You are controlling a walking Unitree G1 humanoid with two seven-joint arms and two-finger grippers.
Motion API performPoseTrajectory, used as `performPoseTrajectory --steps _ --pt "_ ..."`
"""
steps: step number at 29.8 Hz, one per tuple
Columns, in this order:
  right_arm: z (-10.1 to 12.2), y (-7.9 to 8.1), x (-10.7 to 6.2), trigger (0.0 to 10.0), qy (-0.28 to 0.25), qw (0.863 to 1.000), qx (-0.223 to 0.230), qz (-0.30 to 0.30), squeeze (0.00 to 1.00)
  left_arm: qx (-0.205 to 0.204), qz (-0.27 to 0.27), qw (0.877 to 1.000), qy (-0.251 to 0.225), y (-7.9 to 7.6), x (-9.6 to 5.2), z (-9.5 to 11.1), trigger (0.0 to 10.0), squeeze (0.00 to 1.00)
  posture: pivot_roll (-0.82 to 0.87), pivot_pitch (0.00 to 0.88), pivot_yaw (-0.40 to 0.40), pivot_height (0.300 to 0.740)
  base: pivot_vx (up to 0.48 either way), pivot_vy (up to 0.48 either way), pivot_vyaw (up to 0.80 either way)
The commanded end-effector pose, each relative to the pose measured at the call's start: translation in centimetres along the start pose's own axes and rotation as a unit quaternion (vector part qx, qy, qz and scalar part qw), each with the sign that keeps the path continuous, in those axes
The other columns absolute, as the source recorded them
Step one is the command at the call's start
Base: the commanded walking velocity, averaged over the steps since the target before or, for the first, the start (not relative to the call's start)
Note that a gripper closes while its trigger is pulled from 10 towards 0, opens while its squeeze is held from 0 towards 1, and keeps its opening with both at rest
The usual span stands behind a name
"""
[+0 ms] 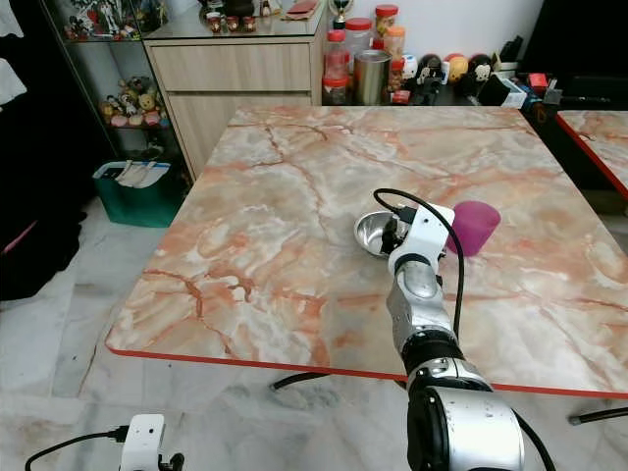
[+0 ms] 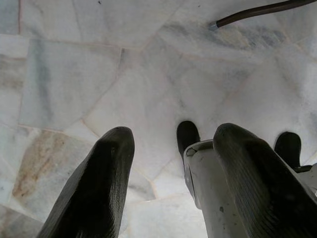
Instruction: Setting the table
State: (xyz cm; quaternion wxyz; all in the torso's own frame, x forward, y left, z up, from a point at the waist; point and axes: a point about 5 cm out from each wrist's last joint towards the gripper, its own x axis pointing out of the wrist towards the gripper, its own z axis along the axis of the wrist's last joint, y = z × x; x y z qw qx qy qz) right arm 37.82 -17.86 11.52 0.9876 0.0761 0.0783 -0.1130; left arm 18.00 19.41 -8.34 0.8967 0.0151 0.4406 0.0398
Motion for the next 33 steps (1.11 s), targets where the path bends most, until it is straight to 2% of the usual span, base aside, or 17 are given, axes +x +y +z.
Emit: performPoseTrajectory --steps 1,2,5,8,20,25,28,33 --pt "0.5 1.2 -0.1 10.0 -0.022 0.999 -0.005 0.023 0.00 -0.010 0.003 1.000 0.013 0.0 -0.1 -0.6 10.0 0.00 0.03 0.000 0.002 0.736 0.000 0.000 0.00" --pt "0.5 1.2 -0.1 10.0 -0.022 0.999 -0.005 0.023 0.00 -0.010 0.003 1.000 0.013 0.0 -0.1 -0.6 10.0 0.00 0.03 0.000 0.002 0.736 0.000 0.000 0.00" --pt "0.8 1.6 -0.2 10.0 -0.041 0.998 -0.036 0.036 0.00 0.026 0.002 0.998 0.056 0.1 -0.2 -1.7 10.0 0.00 0.03 0.000 0.003 0.736 0.000 0.000 0.00" --pt "0.8 1.6 -0.3 10.0 -0.044 0.998 -0.040 0.037 0.00 0.032 0.003 0.997 0.068 0.1 -0.3 -2.1 10.0 0.00 0.03 0.000 0.003 0.736 0.000 0.000 0.00" --pt "1.3 1.3 -0.2 10.0 -0.057 0.998 -0.021 0.033 0.00 0.022 -0.002 0.998 0.058 0.1 -0.2 -1.6 10.0 0.00 0.02 0.000 0.007 0.736 0.000 0.000 0.00" --pt "1.4 1.6 -0.2 10.0 -0.062 0.997 -0.018 0.039 0.00 0.020 -0.001 0.998 0.058 0.1 -0.3 -1.7 10.0 0.00 0.02 0.000 0.007 0.736 0.000 0.000 -0.79" --pt "1.5 1.6 -0.3 10.0 -0.070 0.997 -0.020 0.040 0.00 0.020 -0.001 0.998 0.057 0.1 -0.3 -1.7 10.0 0.00 0.02 0.000 0.009 0.736 0.000 0.000 0.00" --pt "1.5 1.7 -0.3 10.0 -0.070 0.997 -0.017 0.040 0.00 0.017 0.001 0.998 0.052 0.1 -0.2 -1.6 10.0 0.00 0.02 0.000 0.009 0.736 0.285 0.000 0.00"
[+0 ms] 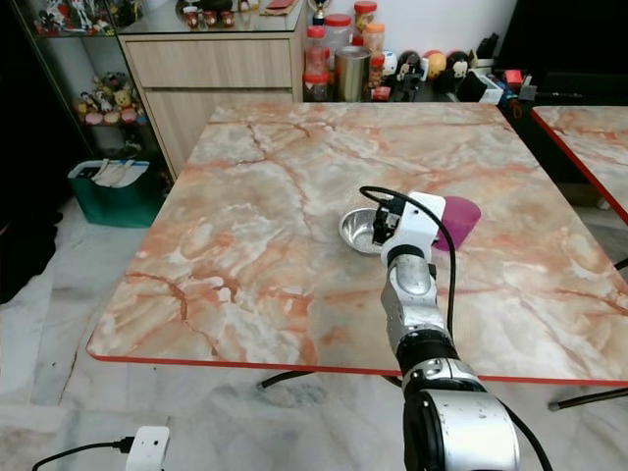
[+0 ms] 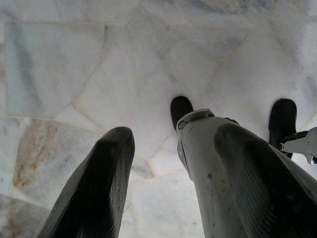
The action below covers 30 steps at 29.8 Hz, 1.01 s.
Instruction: Setting the table
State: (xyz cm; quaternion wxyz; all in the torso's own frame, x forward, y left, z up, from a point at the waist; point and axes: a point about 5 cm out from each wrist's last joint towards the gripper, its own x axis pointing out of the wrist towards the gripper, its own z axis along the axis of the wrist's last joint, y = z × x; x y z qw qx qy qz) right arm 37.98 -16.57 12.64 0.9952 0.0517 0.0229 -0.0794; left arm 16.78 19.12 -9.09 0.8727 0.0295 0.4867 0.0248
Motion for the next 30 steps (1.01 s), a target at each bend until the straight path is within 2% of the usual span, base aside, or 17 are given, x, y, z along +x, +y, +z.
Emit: performPoseTrajectory --steps 1,22,30 --pt "0.60 0.25 0.07 10.0 -0.015 1.000 0.002 0.004 0.00 -0.005 0.007 1.000 0.001 0.36 -0.04 -0.13 10.0 0.00 0.03 0.000 0.004 0.736 0.337 0.000 0.00" --pt "0.57 0.72 -0.09 10.0 -0.023 1.000 0.006 0.015 0.00 -0.009 0.006 1.000 -0.004 0.29 -0.04 -0.07 10.0 0.00 0.03 0.000 0.000 0.736 0.421 0.000 -0.09" --pt "0.17 0.94 -0.35 10.0 -0.020 1.000 0.004 0.023 0.00 -0.012 0.010 1.000 -0.004 0.38 -0.05 -0.12 10.0 0.00 0.02 0.000 0.000 0.736 0.082 0.000 0.00"
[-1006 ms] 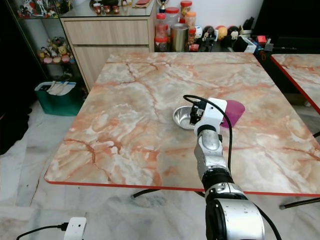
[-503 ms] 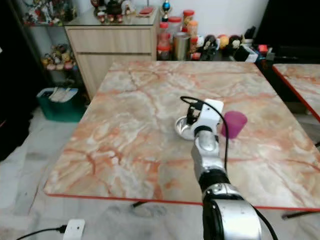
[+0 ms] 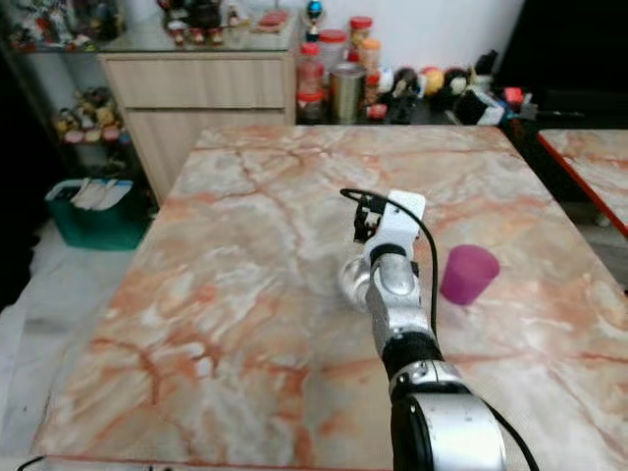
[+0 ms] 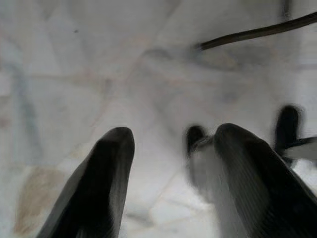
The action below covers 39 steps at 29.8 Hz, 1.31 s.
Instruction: Setting the table
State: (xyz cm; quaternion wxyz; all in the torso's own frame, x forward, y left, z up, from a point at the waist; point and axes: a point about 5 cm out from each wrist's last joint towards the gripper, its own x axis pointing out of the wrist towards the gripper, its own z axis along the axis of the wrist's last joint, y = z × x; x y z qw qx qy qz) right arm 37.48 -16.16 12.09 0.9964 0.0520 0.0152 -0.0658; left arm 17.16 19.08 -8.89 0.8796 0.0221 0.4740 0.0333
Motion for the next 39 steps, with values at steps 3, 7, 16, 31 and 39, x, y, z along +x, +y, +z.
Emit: performPoseTrajectory --steps 3,7,16,31,39 --pt "0.3 0.7 -0.3 10.0 -0.013 1.000 0.002 0.014 0.00 -0.001 0.005 1.000 0.011 0.4 -0.1 -0.7 10.0 0.00 0.02 0.000 -0.001 0.736 0.000 0.000 0.00" --pt "-0.1 1.0 -0.9 10.0 -0.016 0.999 0.003 0.028 0.00 -0.001 0.004 1.000 0.013 0.3 -0.2 -0.9 10.0 0.00 0.02 0.000 0.000 0.736 0.000 0.000 0.00" --pt "-1.1 0.7 -3.2 10.0 -0.005 0.999 -0.005 0.042 0.00 0.004 -0.001 1.000 0.015 0.1 -0.2 -1.0 10.0 0.00 0.00 0.000 -0.001 0.736 0.000 0.000 0.00" --pt "-3.8 -4.1 -9.0 10.0 0.089 0.995 -0.030 -0.015 0.00 0.015 -0.004 1.000 0.013 0.2 -0.2 -1.1 10.0 0.00 0.00 0.000 -0.001 0.736 0.000 0.000 0.00" --pt "-4.9 -4.4 -10.2 10.0 0.122 0.992 -0.003 -0.032 0.00 0.021 0.000 1.000 0.014 0.6 -0.2 -1.2 10.0 0.00 0.00 0.000 0.010 0.736 0.000 0.000 0.00"
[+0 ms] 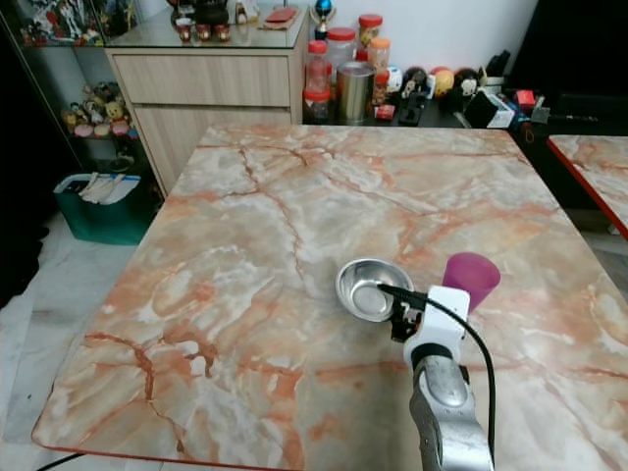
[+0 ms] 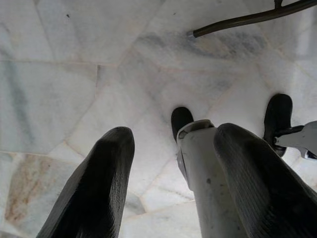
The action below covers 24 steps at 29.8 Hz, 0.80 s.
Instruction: Setting the table
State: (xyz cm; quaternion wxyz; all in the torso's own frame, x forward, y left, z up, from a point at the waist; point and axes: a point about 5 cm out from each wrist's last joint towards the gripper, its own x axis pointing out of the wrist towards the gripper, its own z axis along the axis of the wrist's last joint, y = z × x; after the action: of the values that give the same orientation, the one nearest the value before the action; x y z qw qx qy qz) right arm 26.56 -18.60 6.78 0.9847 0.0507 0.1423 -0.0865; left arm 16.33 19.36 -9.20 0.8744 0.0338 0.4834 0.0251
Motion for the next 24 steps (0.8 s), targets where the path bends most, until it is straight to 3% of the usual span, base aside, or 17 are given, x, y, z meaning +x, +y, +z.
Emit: performPoseTrajectory --steps 1,16,22,24 --pt "0.5 0.0 0.0 10.0 -0.004 1.000 0.012 -0.005 0.00 0.008 0.002 1.000 0.004 0.3 -0.1 -0.3 10.0 0.00 0.00 0.000 0.010 0.736 0.000 0.000 0.00" --pt "2.2 1.9 0.3 10.0 -0.044 0.995 0.082 0.029 0.00 0.002 0.003 1.000 -0.008 0.3 0.0 0.2 10.0 0.00 0.00 0.000 0.010 0.736 0.000 0.000 0.00" --pt "2.7 1.9 0.4 10.0 -0.067 0.992 0.104 0.011 0.00 0.000 0.005 1.000 -0.007 0.3 0.0 0.1 10.0 0.00 0.00 0.000 0.004 0.736 0.000 0.000 0.00" --pt "2.9 1.4 0.4 10.0 -0.075 0.988 0.134 -0.008 0.00 -0.001 0.005 1.000 -0.007 0.3 0.0 0.1 10.0 0.00 0.00 0.000 0.006 0.736 0.000 0.000 0.00"
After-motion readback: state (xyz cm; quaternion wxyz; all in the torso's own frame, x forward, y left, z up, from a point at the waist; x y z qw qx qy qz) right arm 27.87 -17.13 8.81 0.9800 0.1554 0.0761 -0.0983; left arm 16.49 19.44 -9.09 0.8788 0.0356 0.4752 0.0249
